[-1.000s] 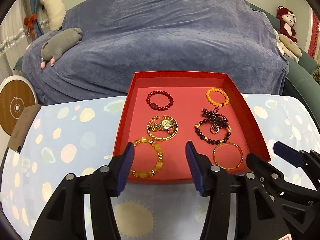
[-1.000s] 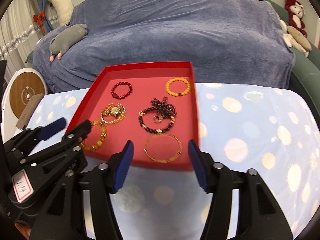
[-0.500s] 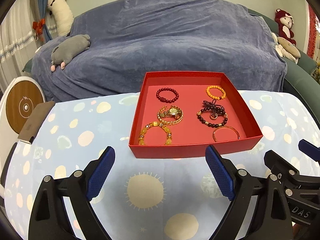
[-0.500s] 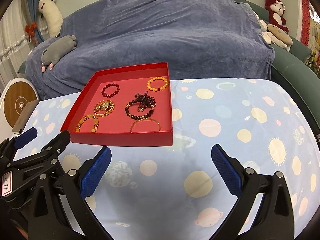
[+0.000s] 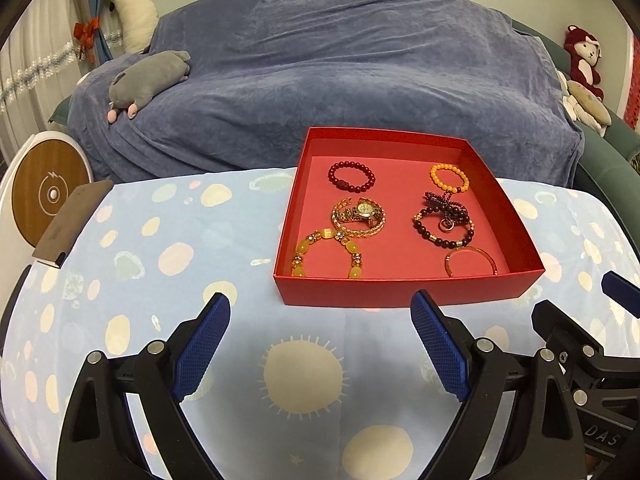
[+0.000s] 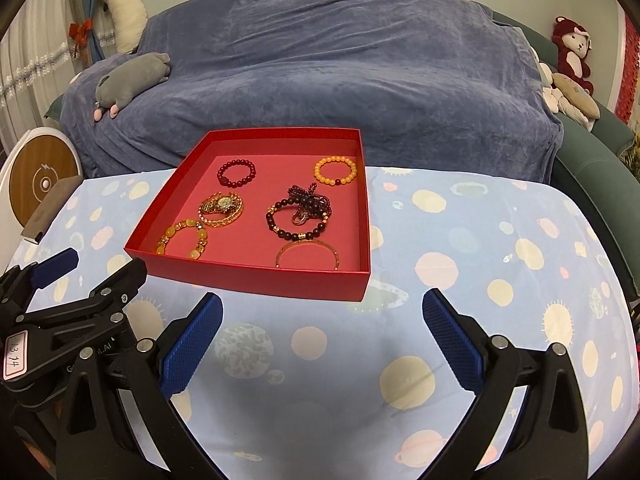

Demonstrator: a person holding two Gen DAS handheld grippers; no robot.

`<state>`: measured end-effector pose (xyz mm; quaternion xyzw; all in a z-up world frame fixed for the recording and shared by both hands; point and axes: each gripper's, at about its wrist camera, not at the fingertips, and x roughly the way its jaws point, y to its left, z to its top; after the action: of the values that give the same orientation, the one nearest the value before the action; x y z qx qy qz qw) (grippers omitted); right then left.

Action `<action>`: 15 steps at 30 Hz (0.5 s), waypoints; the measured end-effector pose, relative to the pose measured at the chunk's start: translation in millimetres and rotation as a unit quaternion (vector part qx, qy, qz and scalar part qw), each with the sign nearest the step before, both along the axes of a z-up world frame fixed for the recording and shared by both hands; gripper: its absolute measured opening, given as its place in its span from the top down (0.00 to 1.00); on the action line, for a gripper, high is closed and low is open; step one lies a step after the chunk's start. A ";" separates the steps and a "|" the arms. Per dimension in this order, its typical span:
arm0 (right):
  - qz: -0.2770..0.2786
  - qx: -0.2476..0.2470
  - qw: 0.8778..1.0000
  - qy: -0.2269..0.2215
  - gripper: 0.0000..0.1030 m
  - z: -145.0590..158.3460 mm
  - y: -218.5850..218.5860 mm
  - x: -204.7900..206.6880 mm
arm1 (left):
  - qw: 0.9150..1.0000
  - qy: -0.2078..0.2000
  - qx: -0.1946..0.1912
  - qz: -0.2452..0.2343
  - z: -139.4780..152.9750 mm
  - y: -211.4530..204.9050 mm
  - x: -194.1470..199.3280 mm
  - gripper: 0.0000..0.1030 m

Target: Organize jewelry

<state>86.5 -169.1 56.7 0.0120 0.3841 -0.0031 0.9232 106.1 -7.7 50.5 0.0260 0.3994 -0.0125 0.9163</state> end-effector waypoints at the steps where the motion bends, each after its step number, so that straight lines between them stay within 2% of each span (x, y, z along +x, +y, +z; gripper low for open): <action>1: 0.000 0.002 1.000 0.000 0.07 0.0 -0.3 -0.4 | 1.000 0.000 0.003 0.001 0.0 0.1 -0.1 0.15; 8: -0.002 -0.006 1.000 0.001 0.07 -2.6 1.4 1.3 | 1.000 0.009 0.018 0.007 -2.1 4.1 2.8 0.15; 15: 0.000 -0.004 1.000 0.009 0.07 -6.1 3.9 3.3 | 1.000 0.010 0.007 0.024 -3.8 14.1 5.3 0.15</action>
<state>89.8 -165.2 50.6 0.0081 0.3921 -0.0045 0.9199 111.4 6.5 46.7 0.0229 0.4089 0.0121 0.9122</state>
